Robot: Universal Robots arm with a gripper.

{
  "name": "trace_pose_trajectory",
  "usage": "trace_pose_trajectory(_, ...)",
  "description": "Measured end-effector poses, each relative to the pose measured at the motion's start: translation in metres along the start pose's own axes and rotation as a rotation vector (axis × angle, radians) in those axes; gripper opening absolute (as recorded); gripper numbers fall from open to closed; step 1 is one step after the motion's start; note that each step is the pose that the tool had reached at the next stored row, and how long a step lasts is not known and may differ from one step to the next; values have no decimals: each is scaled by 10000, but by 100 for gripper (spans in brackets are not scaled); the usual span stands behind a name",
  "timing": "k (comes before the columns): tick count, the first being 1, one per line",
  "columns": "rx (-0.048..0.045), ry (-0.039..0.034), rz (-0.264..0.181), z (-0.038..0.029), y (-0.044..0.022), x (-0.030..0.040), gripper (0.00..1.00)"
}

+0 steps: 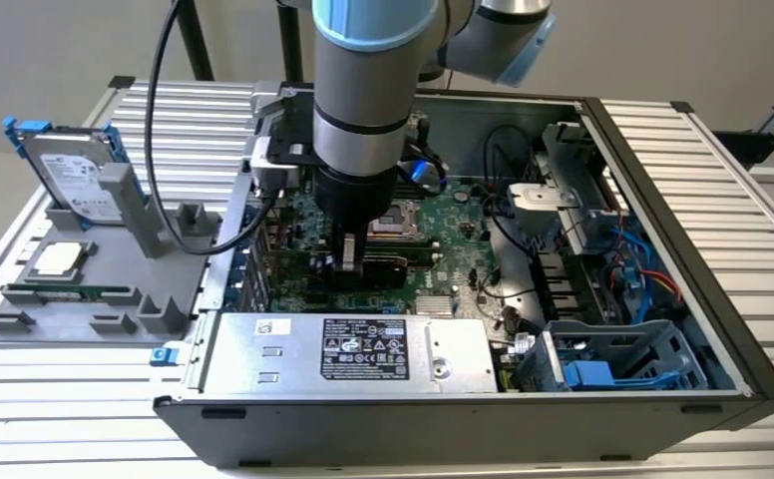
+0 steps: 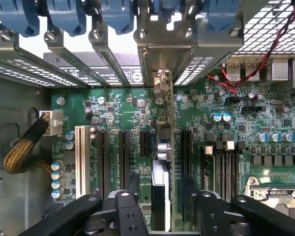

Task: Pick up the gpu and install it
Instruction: 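Press down on the gpu until it lock into place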

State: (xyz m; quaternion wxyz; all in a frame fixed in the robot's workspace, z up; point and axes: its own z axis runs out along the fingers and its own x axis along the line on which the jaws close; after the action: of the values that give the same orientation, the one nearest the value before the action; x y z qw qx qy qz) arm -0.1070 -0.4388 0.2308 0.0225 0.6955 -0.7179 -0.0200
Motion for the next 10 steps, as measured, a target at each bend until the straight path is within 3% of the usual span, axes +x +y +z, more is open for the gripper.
trace_pose_trajectory(2,0,-2,2,-36,2,0,100)
trace_pose_trajectory(5,-1,-3,3,-169,10,1,100)
trace_pose_trajectory(8,0,-4,2,-442,27,1,100)
trace_pose_trajectory(10,0,-4,1,-534,31,0,100)
